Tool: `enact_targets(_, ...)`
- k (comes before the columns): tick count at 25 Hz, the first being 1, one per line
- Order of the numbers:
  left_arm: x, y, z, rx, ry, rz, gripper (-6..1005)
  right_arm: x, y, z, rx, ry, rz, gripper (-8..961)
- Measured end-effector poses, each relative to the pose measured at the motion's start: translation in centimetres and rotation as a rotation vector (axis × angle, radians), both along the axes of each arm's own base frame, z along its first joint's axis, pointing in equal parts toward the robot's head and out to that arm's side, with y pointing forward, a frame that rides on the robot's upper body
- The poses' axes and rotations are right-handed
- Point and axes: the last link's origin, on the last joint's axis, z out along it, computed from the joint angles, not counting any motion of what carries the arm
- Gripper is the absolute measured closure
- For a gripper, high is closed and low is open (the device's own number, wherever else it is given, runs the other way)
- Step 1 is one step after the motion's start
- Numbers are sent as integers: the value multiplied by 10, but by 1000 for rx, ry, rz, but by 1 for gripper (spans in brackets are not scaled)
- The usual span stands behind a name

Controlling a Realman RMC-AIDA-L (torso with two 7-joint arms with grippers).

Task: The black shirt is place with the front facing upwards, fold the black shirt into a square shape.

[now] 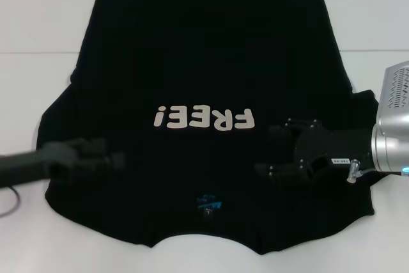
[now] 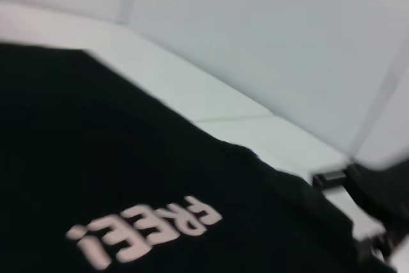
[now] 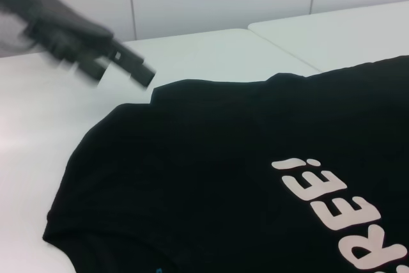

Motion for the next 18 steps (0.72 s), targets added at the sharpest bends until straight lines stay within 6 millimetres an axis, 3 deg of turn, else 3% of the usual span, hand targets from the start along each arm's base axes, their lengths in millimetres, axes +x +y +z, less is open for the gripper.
enact_targets(9,-20,34,68,-65,-147,562,143,1,-3,-2,-15,6,-24,23)
enact_targets(18,-48,50,66,27,-98,816,144,-1,-5,-2,-37,18,-21,24)
